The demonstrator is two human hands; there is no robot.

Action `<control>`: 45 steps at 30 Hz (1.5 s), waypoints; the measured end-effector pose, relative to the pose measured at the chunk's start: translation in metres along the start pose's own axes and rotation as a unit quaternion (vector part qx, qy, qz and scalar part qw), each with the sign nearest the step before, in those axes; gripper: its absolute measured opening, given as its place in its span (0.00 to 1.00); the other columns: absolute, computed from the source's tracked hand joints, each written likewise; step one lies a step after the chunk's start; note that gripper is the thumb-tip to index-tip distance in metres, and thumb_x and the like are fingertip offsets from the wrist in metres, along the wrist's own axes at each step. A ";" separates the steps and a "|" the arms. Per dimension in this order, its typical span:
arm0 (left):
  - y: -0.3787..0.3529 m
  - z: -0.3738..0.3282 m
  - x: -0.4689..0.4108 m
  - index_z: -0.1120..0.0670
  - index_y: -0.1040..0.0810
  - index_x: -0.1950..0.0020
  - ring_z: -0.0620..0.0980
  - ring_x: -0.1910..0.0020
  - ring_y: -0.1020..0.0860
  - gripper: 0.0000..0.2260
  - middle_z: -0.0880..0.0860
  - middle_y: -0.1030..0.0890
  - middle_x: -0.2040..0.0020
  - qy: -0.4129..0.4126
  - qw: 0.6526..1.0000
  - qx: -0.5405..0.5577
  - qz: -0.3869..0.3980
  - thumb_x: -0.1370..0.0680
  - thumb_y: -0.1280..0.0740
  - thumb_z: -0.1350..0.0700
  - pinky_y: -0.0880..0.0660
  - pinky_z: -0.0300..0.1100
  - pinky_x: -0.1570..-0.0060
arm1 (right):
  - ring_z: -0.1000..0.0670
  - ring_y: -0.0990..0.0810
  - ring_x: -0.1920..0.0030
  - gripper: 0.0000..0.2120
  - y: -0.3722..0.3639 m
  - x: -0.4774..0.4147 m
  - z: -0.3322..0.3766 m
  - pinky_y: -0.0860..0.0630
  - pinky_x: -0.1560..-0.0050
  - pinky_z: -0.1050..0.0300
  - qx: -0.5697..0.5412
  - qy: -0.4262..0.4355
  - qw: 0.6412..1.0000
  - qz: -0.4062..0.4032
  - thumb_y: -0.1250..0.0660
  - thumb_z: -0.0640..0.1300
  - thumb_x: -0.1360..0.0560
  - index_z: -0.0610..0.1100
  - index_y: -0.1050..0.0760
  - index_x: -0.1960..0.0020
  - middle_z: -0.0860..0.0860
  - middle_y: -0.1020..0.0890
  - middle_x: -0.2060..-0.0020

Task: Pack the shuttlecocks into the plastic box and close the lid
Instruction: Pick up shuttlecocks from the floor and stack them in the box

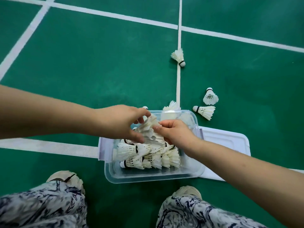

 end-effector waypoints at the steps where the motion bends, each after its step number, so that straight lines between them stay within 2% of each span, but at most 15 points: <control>1: 0.001 -0.003 -0.005 0.47 0.39 0.31 0.47 0.41 0.25 0.31 0.46 0.25 0.38 -0.010 1.000 0.007 -0.004 0.30 0.31 0.43 0.31 0.38 0.46 | 0.54 0.39 0.76 0.16 0.000 0.000 0.000 0.42 0.75 0.62 -0.012 -0.009 1.000 0.001 0.34 0.45 0.24 0.50 0.21 0.70 0.55 0.33 0.79; 5: 0.002 -0.005 -0.018 0.45 0.40 0.31 0.50 0.48 0.23 0.30 0.48 0.24 0.42 -0.042 0.998 0.036 -0.029 0.29 0.32 0.44 0.29 0.39 0.48 | 0.55 0.37 0.77 0.17 0.005 -0.006 -0.001 0.42 0.75 0.63 -0.030 -0.035 0.999 0.008 0.37 0.47 0.23 0.48 0.27 0.71 0.55 0.34 0.79; 10: 0.008 0.017 -0.013 0.45 0.40 0.31 0.47 0.50 0.26 0.29 0.48 0.25 0.46 -0.037 0.996 0.036 -0.078 0.29 0.33 0.45 0.31 0.38 0.50 | 0.56 0.29 0.70 0.14 0.015 -0.022 -0.018 0.34 0.69 0.65 0.014 -0.057 0.998 0.001 0.42 0.52 0.21 0.52 0.20 0.58 0.62 0.21 0.74; 15: 0.030 0.050 -0.004 0.45 0.37 0.32 0.48 0.55 0.25 0.28 0.48 0.27 0.50 0.002 0.987 0.087 -0.138 0.29 0.30 0.49 0.30 0.38 0.50 | 0.48 0.24 0.63 0.11 -0.002 -0.037 -0.012 0.28 0.60 0.60 0.170 -0.015 0.984 0.052 0.38 0.40 0.23 0.55 0.22 0.49 0.58 0.22 0.61; 17: 0.032 0.055 -0.006 0.45 0.36 0.32 0.45 0.59 0.23 0.28 0.48 0.26 0.50 0.011 0.983 0.116 -0.144 0.29 0.30 0.51 0.27 0.38 0.51 | 0.57 0.22 0.63 0.12 -0.012 -0.044 -0.003 0.28 0.53 0.62 0.220 0.022 0.972 0.077 0.37 0.39 0.24 0.53 0.21 0.46 0.58 0.20 0.54; 19: 0.030 0.057 -0.011 0.45 0.36 0.33 0.45 0.61 0.20 0.27 0.48 0.25 0.52 0.012 0.979 0.147 -0.142 0.29 0.29 0.53 0.24 0.35 0.55 | 0.65 0.26 0.61 0.12 -0.023 -0.051 0.005 0.31 0.55 0.69 0.257 0.053 0.960 0.094 0.37 0.40 0.24 0.50 0.21 0.43 0.56 0.19 0.52; 22: 0.031 0.060 -0.017 0.45 0.35 0.34 0.50 0.60 0.18 0.27 0.41 0.27 0.57 0.018 0.975 0.168 -0.147 0.30 0.29 0.54 0.27 0.26 0.60 | 0.60 0.27 0.63 0.12 -0.040 -0.056 0.015 0.34 0.65 0.76 0.281 0.076 0.951 0.100 0.37 0.40 0.25 0.49 0.20 0.45 0.57 0.22 0.58; 24: 0.031 0.062 -0.018 0.44 0.34 0.35 0.49 0.60 0.19 0.26 0.39 0.28 0.58 0.025 0.972 0.179 -0.148 0.30 0.29 0.53 0.28 0.24 0.62 | 0.56 0.26 0.62 0.12 -0.048 -0.059 0.016 0.32 0.65 0.71 0.304 0.087 0.944 0.092 0.38 0.40 0.25 0.49 0.19 0.47 0.55 0.22 0.60; 27: 0.022 0.066 -0.016 0.44 0.34 0.35 0.47 0.59 0.19 0.27 0.41 0.27 0.57 0.030 0.973 0.187 -0.132 0.31 0.29 0.53 0.25 0.31 0.58 | 0.52 0.25 0.58 0.09 -0.049 -0.063 0.006 0.29 0.57 0.60 0.329 0.075 0.937 0.091 0.38 0.38 0.25 0.47 0.20 0.54 0.50 0.19 0.59; 30: 0.010 0.072 -0.012 0.43 0.34 0.36 0.50 0.61 0.18 0.26 0.42 0.26 0.56 0.035 0.975 0.193 -0.109 0.31 0.29 0.52 0.26 0.29 0.59 | 0.49 0.26 0.60 0.14 -0.043 -0.063 -0.005 0.33 0.62 0.59 0.347 0.063 0.933 0.072 0.38 0.38 0.25 0.52 0.33 0.67 0.56 0.26 0.68; 32: 0.005 0.076 -0.011 0.42 0.34 0.36 0.50 0.62 0.18 0.26 0.42 0.25 0.55 0.040 0.976 0.188 -0.098 0.31 0.28 0.52 0.28 0.26 0.62 | 0.48 0.29 0.61 0.16 -0.045 -0.060 -0.003 0.38 0.63 0.59 0.381 0.086 0.919 0.057 0.39 0.41 0.24 0.52 0.39 0.67 0.55 0.27 0.68; 36: 0.002 0.081 -0.011 0.41 0.34 0.37 0.49 0.63 0.18 0.26 0.42 0.25 0.54 0.049 0.976 0.192 -0.090 0.31 0.28 0.51 0.28 0.24 0.63 | 0.41 0.23 0.54 0.05 -0.057 -0.058 0.003 0.34 0.62 0.54 0.409 0.129 0.901 0.066 0.40 0.43 0.23 0.41 0.30 0.53 0.41 0.19 0.54; 39: 0.000 0.079 -0.010 0.40 0.34 0.39 0.46 0.67 0.19 0.25 0.41 0.25 0.55 0.047 0.977 0.189 -0.085 0.31 0.28 0.50 0.29 0.22 0.65 | 0.42 0.22 0.49 0.10 -0.062 -0.057 -0.002 0.33 0.59 0.55 0.413 0.133 0.896 0.097 0.39 0.43 0.23 0.40 0.29 0.44 0.42 0.19 0.50; 43: -0.005 0.076 -0.011 0.42 0.35 0.37 0.43 0.67 0.19 0.25 0.40 0.26 0.55 0.045 0.981 0.175 -0.070 0.31 0.29 0.49 0.29 0.22 0.65 | 0.49 0.25 0.57 0.19 -0.035 -0.046 0.011 0.34 0.59 0.58 0.371 0.144 0.917 0.026 0.36 0.52 0.24 0.48 0.33 0.35 0.50 0.22 0.54; 45: -0.007 0.073 -0.011 0.42 0.35 0.36 0.45 0.65 0.18 0.26 0.41 0.26 0.54 0.042 0.984 0.164 -0.061 0.31 0.30 0.48 0.30 0.21 0.63 | 0.53 0.28 0.61 0.19 -0.017 -0.037 0.015 0.33 0.61 0.57 0.327 0.145 0.933 -0.023 0.35 0.54 0.26 0.50 0.32 0.37 0.55 0.28 0.61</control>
Point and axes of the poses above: each hand's wrist, its own x-axis away from the middle knuckle, its own y-axis out of the back of the hand, z = x × y, the point moved 9 cm from there along -x, towards the middle knuckle
